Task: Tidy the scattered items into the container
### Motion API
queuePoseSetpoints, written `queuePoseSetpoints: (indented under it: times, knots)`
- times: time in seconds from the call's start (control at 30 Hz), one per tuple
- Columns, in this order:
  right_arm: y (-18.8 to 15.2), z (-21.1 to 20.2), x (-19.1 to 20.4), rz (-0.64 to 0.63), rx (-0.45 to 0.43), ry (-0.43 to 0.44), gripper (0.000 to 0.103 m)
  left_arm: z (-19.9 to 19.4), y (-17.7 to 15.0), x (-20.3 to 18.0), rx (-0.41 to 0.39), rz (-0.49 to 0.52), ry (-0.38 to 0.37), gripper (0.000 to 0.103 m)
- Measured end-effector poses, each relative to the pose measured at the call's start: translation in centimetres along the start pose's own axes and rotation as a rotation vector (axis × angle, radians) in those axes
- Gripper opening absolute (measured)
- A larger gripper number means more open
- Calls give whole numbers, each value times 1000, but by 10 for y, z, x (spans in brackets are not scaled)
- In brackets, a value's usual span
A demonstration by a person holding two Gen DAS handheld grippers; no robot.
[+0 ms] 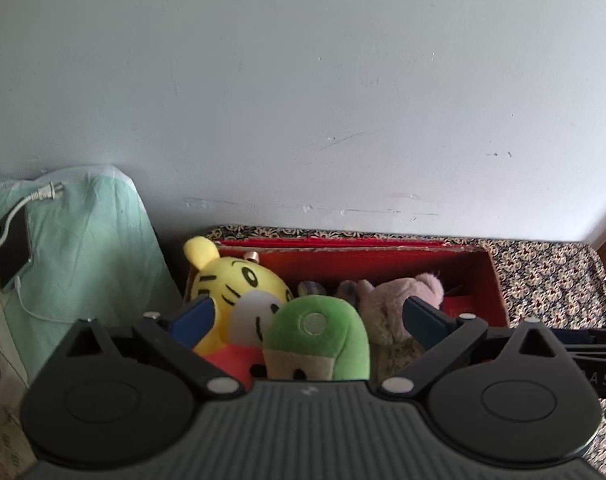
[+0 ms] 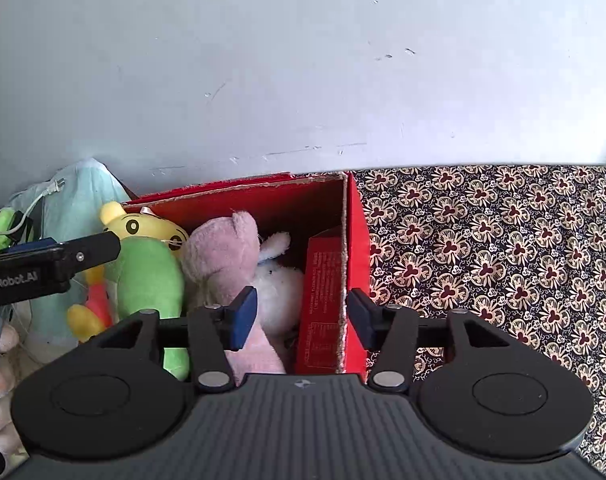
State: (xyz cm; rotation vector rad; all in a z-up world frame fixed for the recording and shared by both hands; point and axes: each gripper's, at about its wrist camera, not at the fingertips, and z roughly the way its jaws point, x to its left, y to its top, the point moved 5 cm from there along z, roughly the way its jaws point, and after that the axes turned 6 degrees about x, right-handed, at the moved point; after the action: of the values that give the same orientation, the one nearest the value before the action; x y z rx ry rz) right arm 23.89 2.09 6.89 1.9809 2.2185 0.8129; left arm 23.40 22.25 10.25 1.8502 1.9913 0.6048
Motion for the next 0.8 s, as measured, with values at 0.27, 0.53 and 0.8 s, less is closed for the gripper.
queuePoseSetpoints:
  times: [0.27,0.53,0.8]
  knots:
    - [-5,1,25,37,-44,-84,74,5,2,11,56,64,-14,102]
    - [-2,9,35,41,-14,-122,78,10,-1,17,129,49,-16,102]
    - [6,4,28,41,-22,-117,78,7,10,13,139,23,25,102]
